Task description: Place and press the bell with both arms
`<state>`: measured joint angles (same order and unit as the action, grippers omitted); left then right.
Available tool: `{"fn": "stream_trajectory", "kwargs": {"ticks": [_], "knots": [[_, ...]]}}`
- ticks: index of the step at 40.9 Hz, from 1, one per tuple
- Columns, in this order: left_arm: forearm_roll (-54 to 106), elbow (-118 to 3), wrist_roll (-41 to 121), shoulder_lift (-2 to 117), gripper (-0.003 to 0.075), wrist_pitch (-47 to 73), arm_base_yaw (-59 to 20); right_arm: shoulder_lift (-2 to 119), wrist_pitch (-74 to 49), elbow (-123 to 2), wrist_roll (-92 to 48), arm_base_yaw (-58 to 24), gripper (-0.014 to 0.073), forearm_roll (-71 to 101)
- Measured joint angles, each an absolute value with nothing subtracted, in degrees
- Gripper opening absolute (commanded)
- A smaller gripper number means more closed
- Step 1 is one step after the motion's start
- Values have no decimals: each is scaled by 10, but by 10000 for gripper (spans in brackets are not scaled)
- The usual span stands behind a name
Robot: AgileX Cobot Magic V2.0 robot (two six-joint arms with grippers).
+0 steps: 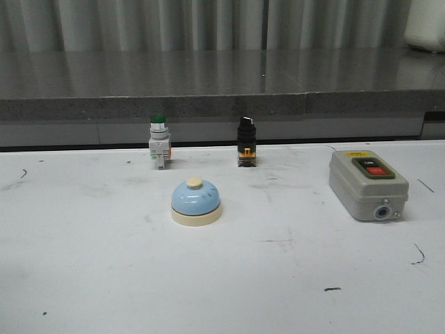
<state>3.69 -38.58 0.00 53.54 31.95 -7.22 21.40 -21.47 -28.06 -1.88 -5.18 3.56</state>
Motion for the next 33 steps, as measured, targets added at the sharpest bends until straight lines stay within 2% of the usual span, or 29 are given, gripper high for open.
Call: {"fn": "stream_trajectory", "kwargs": {"ticks": [9, 14, 23, 33], "knots": [[38, -264, 0, 279, -20, 261, -72, 214, -215, -281, -19, -52, 1, 36], [38, -234, 0, 190, -20, 269, -72, 214, -215, -281, -19, -52, 1, 36], [38, -218, 0, 108, -20, 268, -72, 236, -215, -282, -19, -52, 0, 36], [38, -217, 0, 97, -20, 267, -72, 421, -212, -329, -19, -56, 0, 44]]}}
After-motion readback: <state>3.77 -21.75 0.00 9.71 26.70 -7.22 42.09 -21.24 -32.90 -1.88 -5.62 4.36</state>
